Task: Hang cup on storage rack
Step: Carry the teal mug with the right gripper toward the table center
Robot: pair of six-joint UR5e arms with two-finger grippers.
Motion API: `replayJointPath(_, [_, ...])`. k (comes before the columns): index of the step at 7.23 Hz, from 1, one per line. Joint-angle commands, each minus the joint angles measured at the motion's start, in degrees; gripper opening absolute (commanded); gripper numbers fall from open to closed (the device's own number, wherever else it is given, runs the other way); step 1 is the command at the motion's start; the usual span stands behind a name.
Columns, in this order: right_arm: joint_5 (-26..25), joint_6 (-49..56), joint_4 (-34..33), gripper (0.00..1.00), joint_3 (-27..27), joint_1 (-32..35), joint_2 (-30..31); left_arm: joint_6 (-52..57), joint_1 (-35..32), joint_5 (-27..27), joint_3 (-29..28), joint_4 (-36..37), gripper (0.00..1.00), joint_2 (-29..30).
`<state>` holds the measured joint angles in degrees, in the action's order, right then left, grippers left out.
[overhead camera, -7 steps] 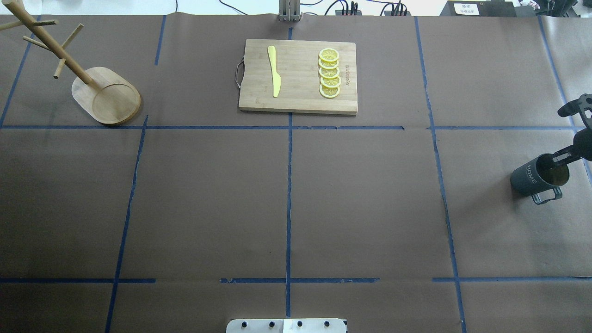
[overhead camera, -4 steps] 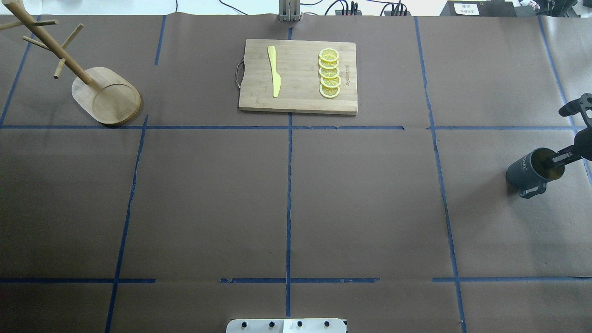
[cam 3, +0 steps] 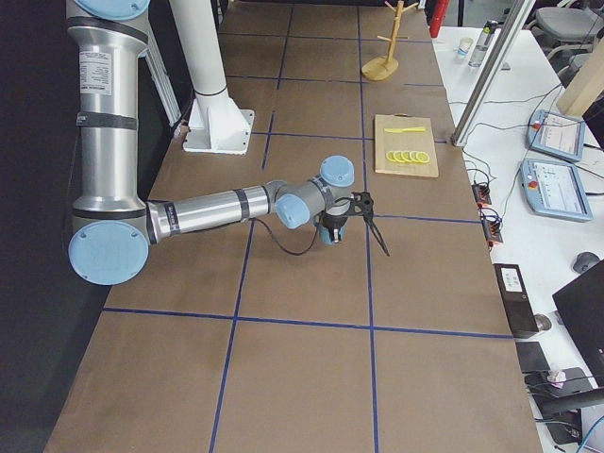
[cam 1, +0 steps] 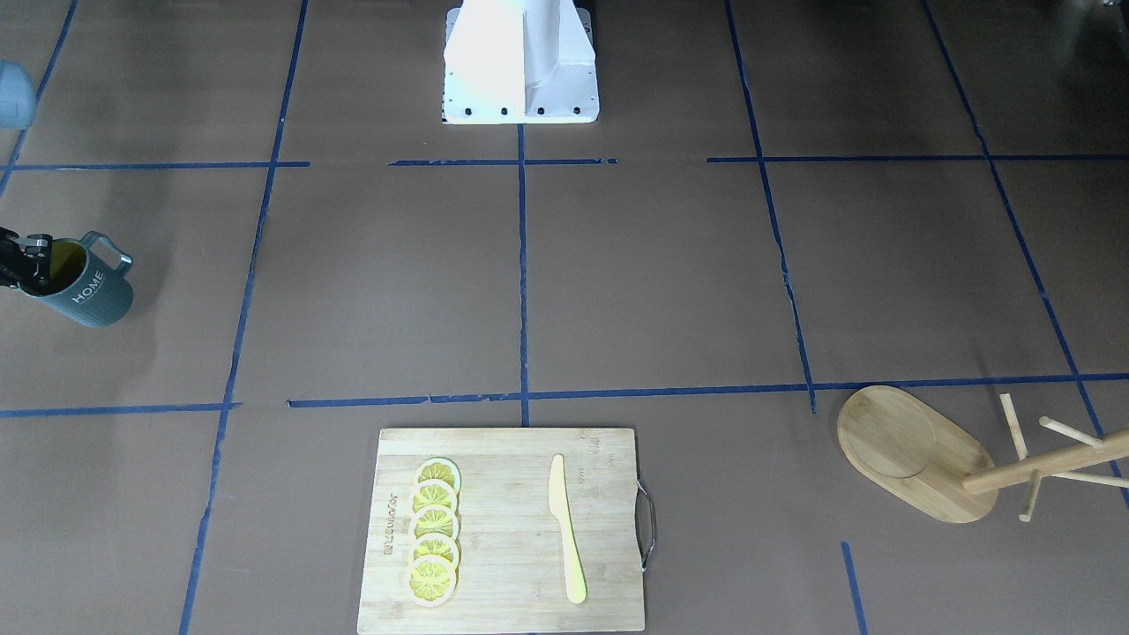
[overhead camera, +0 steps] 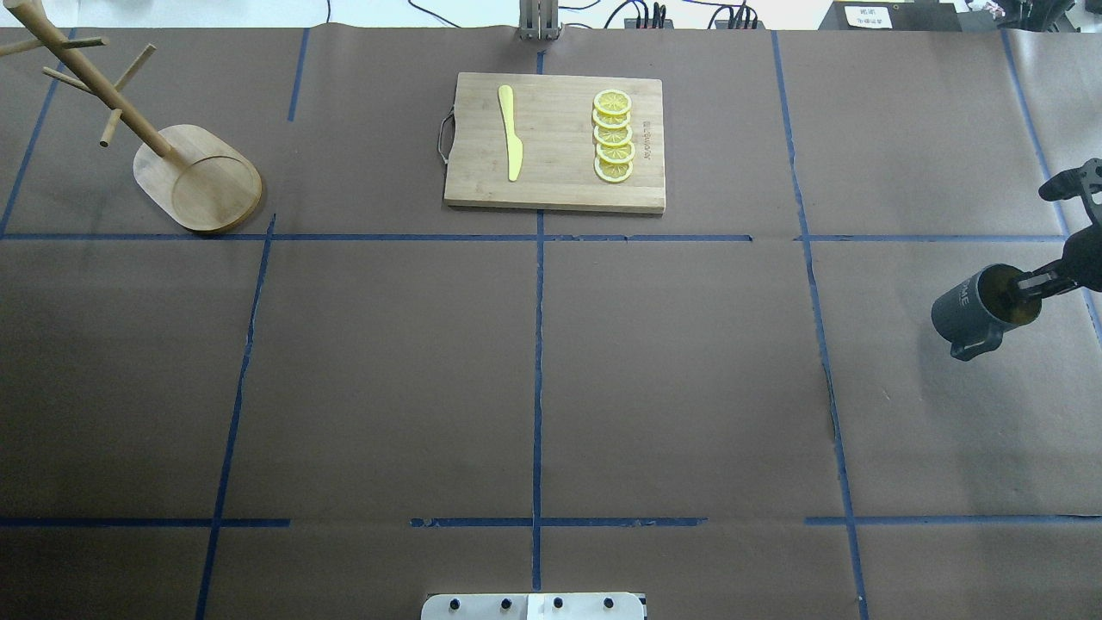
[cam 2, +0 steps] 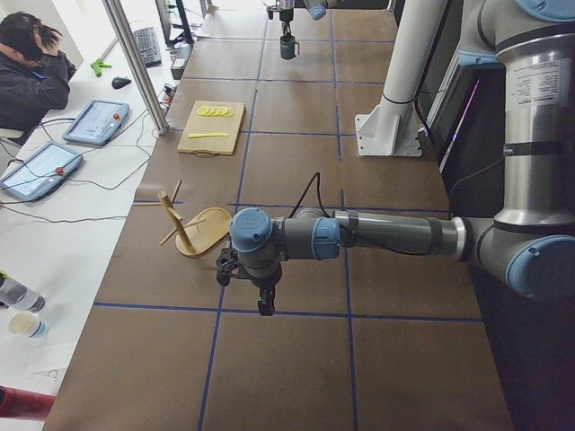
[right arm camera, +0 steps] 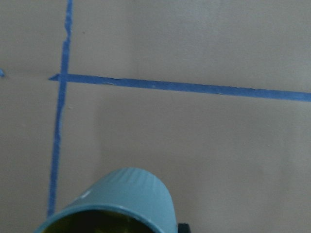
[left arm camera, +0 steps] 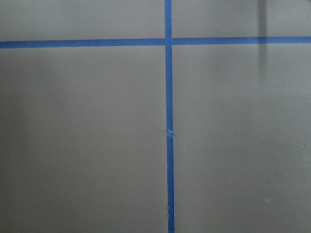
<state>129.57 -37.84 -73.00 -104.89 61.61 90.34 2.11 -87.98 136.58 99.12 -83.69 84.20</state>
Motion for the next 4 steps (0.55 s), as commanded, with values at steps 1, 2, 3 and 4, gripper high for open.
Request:
replayJointPath(1, [-1.1,-10.0,-15.2,0.0,-6.3,-3.5,-10.0,0.0,0.0,0.0,0.1,-0.1,1.0,0.0])
replayJointPath(2, [-3.0,-14.9,-20.5,0.0,-6.7,-6.5,-16.0,0.1,0.0,0.0,0.0,0.0,1.0,0.0])
replayJointPath(3, [-5.5,-21.1,-23.5,0.0,-6.6,-10.8,-21.2,0.1,0.0,0.0,0.1,-0.1,1.0,0.0])
replayJointPath(4, [-8.2,-27.0,-25.5,0.0,-6.3,-15.1,-25.3,0.1,0.0,0.0,0.3,-0.1,1.0,0.0])
